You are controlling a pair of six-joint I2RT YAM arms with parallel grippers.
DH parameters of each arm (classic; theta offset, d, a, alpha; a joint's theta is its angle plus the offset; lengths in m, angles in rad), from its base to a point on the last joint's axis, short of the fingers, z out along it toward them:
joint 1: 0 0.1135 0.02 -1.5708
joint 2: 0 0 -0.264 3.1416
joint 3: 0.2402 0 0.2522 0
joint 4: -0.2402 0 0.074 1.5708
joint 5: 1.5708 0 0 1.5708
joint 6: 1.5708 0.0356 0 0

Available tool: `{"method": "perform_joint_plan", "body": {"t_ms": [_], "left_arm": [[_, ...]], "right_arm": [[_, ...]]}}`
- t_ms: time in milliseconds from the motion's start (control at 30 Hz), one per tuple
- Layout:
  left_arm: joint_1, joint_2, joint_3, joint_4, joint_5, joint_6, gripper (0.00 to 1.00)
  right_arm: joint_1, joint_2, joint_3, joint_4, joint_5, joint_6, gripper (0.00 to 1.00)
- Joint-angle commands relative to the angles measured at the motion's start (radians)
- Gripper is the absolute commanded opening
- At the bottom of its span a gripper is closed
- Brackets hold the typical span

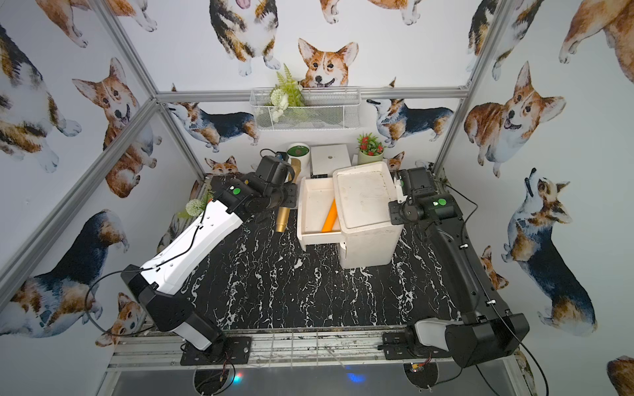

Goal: Take the microphone out of the drawer
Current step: Pick up the microphone from the drawer, then place the microphone at the center of the board.

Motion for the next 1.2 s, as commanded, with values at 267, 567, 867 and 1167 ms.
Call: {"method": "perform_joint_plan", "body": {"t_ms": [267, 567, 867, 1167], "left_arm": [[0.202, -0.26, -0.486, 0.192, 0.024, -0.086, 0.29], [0.292, -0.315, -0.728, 0.296, 0.065, -0.146, 0.29], [0.33, -0.232, -0.853, 0.393, 0.091, -0.184, 0.3], [0.34, -0.113, -0.886, 0.438, 0.127, -0.188, 0.31]], "right_arm": [[0.004, 0.004, -0.025, -0.048, -0.061, -0.022, 0.17], [0.004, -0.006, -0.031, -0.046, -0.068, -0.022, 0.17], [0.004, -0.012, -0.034, -0.046, -0.073, -0.022, 0.17], [0.004, -0.008, -0.032, -0.049, -0.079, -0.021, 0.17]]}}
